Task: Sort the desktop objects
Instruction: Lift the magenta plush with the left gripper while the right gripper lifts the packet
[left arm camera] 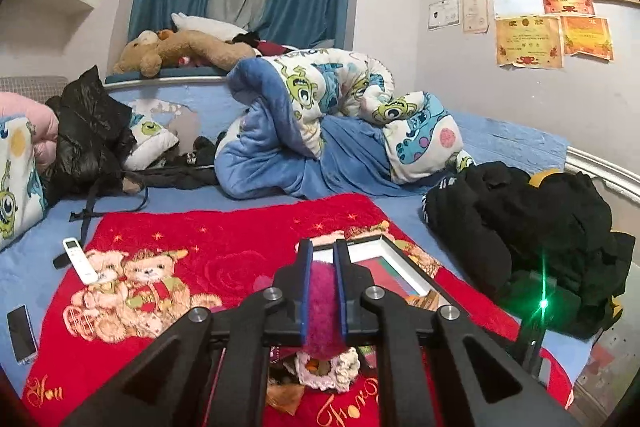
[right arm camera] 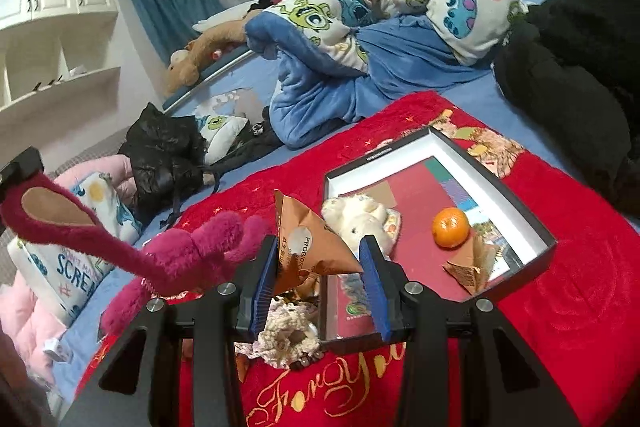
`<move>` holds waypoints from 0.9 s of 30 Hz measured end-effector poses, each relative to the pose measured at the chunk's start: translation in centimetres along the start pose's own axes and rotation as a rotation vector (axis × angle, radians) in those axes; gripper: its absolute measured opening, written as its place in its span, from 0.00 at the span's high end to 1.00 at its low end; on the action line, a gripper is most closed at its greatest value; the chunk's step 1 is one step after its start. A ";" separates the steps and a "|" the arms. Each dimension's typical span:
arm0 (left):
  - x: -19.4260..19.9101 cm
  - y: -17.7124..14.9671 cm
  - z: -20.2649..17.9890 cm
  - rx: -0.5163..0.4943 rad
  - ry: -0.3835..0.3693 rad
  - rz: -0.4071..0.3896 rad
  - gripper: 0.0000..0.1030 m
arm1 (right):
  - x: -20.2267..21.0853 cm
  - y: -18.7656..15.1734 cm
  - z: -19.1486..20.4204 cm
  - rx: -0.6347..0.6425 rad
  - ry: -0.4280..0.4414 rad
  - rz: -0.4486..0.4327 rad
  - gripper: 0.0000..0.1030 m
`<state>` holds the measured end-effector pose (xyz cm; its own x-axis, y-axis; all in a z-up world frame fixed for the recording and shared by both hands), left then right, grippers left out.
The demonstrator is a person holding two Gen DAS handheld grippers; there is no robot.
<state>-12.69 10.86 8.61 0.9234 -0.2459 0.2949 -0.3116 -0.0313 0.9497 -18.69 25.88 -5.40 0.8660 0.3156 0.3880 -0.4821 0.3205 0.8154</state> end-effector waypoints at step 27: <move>-3.4 -15.3 9.1 0.069 0.073 0.260 0.91 | -1.3 -2.3 1.5 0.055 -0.005 0.063 0.61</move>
<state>-13.16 3.37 -7.88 0.8231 -0.1835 0.5374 -0.5529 -0.0431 0.8321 -18.52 23.39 -7.14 0.8350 0.3292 0.4410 -0.5276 0.2508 0.8116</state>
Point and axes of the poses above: each gripper's, at about its wrist camera, not at the fingertips, and x roughly against the way its jaws point, z to its left, y to its top, the point moved 8 cm from there along -x, roughly the way its jaws point, and after that the axes turned 1 degree about -z, right-handed, at the moved point
